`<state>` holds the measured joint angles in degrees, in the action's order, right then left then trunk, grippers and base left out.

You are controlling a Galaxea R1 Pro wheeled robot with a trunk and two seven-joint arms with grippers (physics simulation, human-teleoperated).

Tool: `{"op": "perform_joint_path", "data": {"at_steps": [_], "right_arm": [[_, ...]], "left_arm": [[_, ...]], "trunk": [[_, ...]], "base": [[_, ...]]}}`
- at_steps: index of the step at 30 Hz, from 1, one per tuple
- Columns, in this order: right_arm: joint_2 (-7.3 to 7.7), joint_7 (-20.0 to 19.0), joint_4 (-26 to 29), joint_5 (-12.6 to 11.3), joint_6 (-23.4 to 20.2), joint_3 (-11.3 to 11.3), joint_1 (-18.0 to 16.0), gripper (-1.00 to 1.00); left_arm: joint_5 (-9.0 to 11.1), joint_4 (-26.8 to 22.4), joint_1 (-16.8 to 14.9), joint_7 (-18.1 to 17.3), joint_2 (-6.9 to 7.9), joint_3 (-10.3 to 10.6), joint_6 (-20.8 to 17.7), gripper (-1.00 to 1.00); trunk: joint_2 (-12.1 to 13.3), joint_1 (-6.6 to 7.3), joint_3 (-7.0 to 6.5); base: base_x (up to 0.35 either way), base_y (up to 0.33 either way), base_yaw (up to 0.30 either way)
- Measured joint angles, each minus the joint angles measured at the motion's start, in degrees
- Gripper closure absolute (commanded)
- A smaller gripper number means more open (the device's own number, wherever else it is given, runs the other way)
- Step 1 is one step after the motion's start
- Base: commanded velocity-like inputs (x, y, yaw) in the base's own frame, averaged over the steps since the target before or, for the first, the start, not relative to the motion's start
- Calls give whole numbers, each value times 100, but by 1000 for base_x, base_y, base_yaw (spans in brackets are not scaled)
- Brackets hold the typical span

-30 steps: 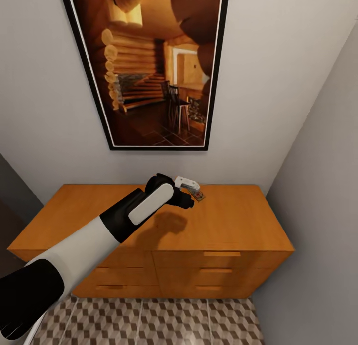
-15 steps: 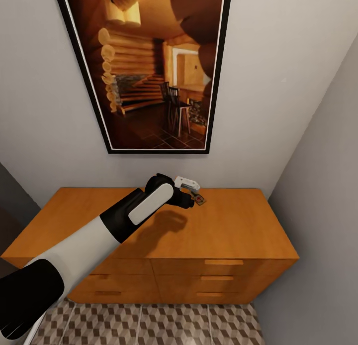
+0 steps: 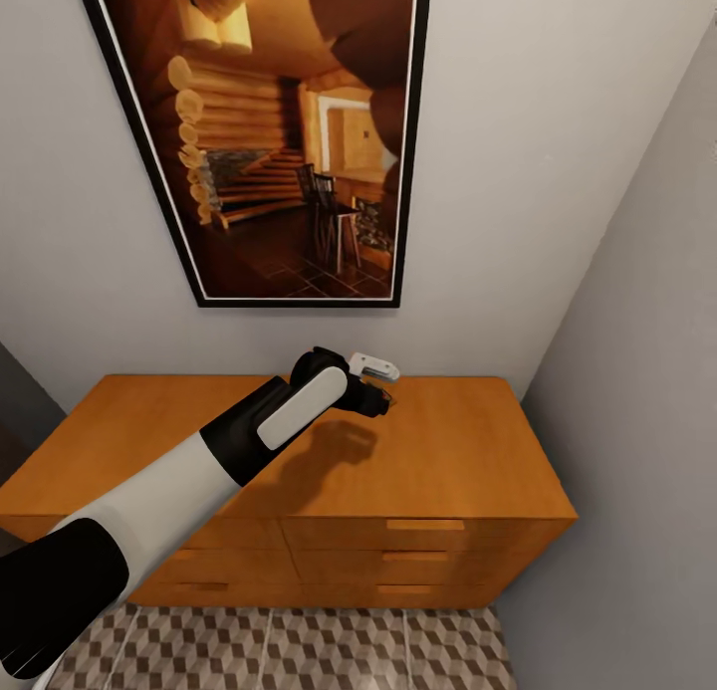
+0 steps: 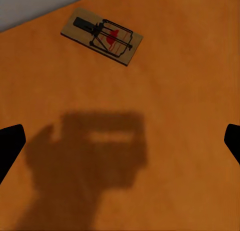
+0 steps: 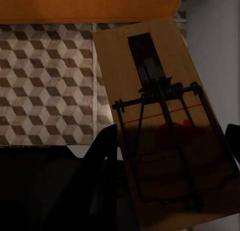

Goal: Take the four mousetraps from the cabinet in the bathroom and place them on the bathroom floor. Make sure all four end up on the same floor surface, and ensure that at least two of them are either under or directly next to the same bathroom sink.

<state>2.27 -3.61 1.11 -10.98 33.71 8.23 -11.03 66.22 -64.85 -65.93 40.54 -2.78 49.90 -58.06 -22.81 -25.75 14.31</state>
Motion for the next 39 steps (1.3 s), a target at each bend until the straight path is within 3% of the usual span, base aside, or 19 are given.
{"op": "perform_joint_path", "data": {"at_steps": [28,34,39], "right_arm": [[-28,-6,0,5,0,7,0,100],[-225,2,2,18,-9,19,1,100],[-653,61,4,67,-240,41,1,100]], "left_arm": [[1,2,6,0,5,-1,1,-100],[0,36,3,0,5,-1,0,-100],[0,69,5,-1,5,0,0,-100]], "trunk": [[0,0,0],[0,0,0],[0,0,0]], "base": [[0,-60,0],[0,0,0],[0,0,0]]}}
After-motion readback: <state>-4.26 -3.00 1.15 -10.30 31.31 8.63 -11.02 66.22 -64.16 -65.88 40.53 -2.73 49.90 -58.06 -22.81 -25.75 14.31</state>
